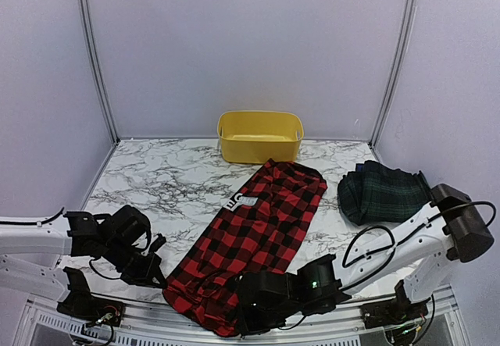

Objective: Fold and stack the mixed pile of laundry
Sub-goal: Pick up the rectangle-folded shirt from the center of the board, then fold the rectangle-folded shirt at the center of the board.

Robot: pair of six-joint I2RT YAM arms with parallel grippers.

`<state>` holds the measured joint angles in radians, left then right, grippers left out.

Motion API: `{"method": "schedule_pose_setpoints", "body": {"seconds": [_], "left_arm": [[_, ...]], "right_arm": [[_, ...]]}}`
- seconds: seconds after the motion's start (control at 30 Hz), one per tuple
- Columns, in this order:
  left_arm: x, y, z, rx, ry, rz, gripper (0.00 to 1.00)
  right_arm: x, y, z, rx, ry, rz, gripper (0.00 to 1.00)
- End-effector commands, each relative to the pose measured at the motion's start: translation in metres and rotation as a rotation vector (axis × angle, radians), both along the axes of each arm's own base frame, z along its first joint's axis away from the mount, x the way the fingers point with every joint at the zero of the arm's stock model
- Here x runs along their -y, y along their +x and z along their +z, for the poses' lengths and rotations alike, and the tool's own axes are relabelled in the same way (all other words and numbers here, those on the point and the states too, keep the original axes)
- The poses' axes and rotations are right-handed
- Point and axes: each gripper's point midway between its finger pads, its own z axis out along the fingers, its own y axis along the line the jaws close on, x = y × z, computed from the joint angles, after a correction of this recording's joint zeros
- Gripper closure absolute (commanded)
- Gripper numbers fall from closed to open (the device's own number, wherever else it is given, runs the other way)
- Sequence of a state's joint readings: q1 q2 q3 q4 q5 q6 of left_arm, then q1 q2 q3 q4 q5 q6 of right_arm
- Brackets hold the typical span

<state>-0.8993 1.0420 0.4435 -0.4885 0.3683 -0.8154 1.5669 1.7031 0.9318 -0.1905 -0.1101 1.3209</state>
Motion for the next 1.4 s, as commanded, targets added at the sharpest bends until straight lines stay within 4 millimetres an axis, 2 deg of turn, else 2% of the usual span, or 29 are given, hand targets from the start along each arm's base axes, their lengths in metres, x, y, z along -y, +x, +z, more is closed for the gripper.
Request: {"method": "schedule_pose_setpoints", "body": {"seconds": [0.0, 0.2, 0.3, 0.4, 0.57, 0.73, 0.77, 0.93, 1.1, 1.37], "left_arm": [[0.012, 0.006, 0.036, 0.024, -0.066, 0.002, 1.00], [0.035, 0.027, 0.067, 0.063, -0.109, -0.010, 1.00], [0.047, 0.043, 0.081, 0.088, -0.123, -0.011, 1.00], [0.057, 0.070, 0.097, 0.119, -0.143, 0.010, 1.00], [0.078, 0.113, 0.115, 0.158, -0.161, 0.002, 1.00], [0.093, 0.168, 0.118, 0.179, -0.154, 0.031, 1.00], [0.098, 0.179, 0.124, 0.198, -0.164, 0.031, 1.00], [0.126, 0.237, 0.118, 0.213, -0.176, 0.028, 1.00], [0.148, 0.286, 0.094, 0.212, -0.168, 0.042, 1.00], [0.164, 0.335, 0.051, 0.206, -0.155, 0.064, 1.00]], "right_arm": [[-0.010, 0.013, 0.049, 0.084, 0.101, -0.045, 1.00], [0.010, 0.036, 0.067, 0.133, 0.114, -0.145, 1.00], [0.022, 0.049, 0.077, 0.159, 0.117, -0.192, 1.00], [0.037, 0.064, 0.090, 0.182, 0.131, -0.258, 1.00], [0.069, 0.096, 0.099, 0.229, 0.123, -0.358, 1.00], [0.106, 0.141, 0.106, 0.279, 0.097, -0.467, 1.00], [0.115, 0.151, 0.108, 0.292, 0.093, -0.490, 1.00], [0.155, 0.205, 0.114, 0.359, 0.074, -0.583, 1.00], [0.180, 0.247, 0.099, 0.385, 0.027, -0.616, 1.00], [0.223, 0.289, 0.067, 0.399, -0.103, -0.685, 1.00]]}}
